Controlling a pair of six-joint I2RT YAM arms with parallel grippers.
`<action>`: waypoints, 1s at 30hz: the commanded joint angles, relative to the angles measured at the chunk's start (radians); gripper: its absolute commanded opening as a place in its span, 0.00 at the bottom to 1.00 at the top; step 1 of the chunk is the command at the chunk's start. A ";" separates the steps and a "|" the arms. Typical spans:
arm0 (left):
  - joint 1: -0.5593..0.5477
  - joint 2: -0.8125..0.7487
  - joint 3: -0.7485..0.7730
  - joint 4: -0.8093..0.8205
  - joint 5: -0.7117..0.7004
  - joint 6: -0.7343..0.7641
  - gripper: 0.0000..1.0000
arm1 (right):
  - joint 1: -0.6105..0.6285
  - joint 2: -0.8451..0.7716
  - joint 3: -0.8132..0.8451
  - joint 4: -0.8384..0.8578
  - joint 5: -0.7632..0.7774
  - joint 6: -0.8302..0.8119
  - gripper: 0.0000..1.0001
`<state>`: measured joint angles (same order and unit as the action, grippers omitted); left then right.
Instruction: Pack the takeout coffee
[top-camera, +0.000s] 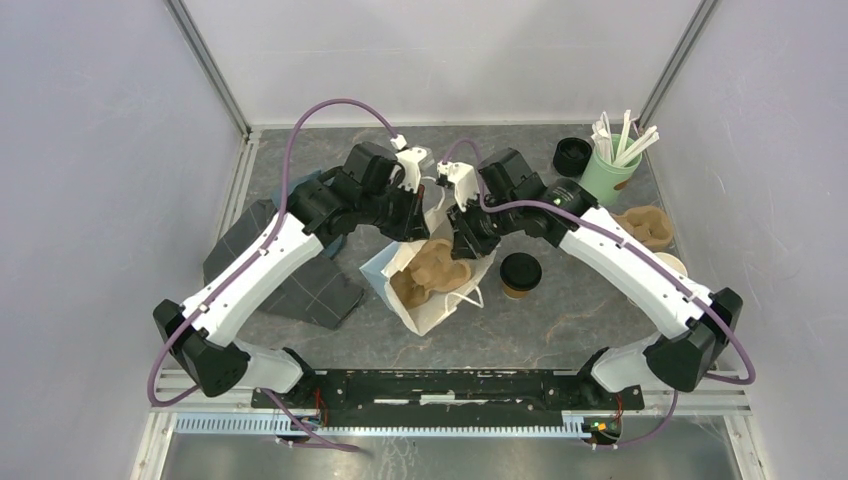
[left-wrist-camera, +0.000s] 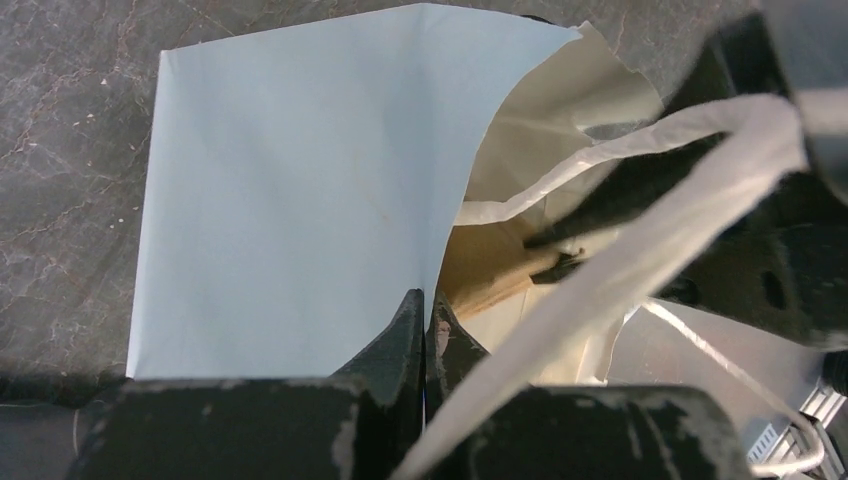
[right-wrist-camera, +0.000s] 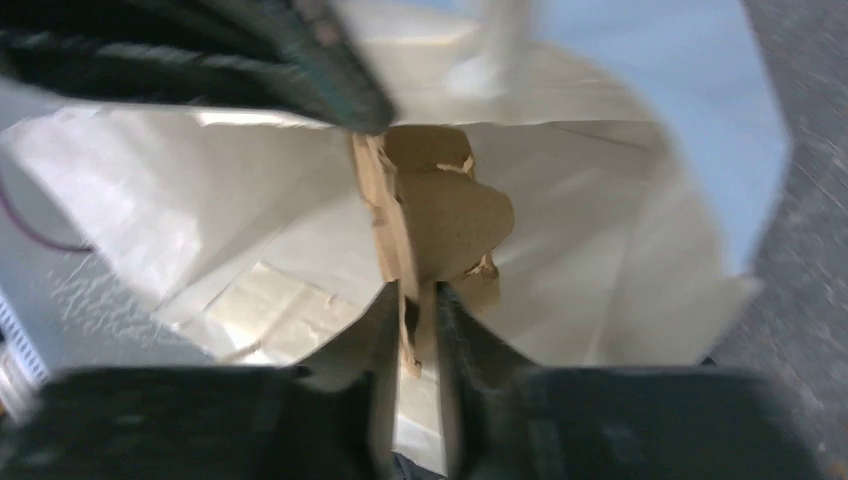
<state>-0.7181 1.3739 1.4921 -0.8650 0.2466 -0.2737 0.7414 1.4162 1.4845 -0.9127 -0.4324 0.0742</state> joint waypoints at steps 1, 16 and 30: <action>0.032 0.007 0.018 0.029 0.054 0.030 0.02 | -0.002 0.042 0.092 0.026 0.242 0.030 0.29; 0.128 0.043 0.031 0.015 0.093 -0.007 0.02 | -0.004 -0.041 0.216 -0.115 0.470 0.219 0.74; 0.129 0.072 0.049 0.045 0.122 -0.017 0.02 | -0.005 0.037 0.020 0.162 0.393 0.355 0.56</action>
<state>-0.5930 1.4361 1.4979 -0.8440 0.3428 -0.2756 0.7376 1.4235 1.5299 -0.8436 -0.0982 0.3550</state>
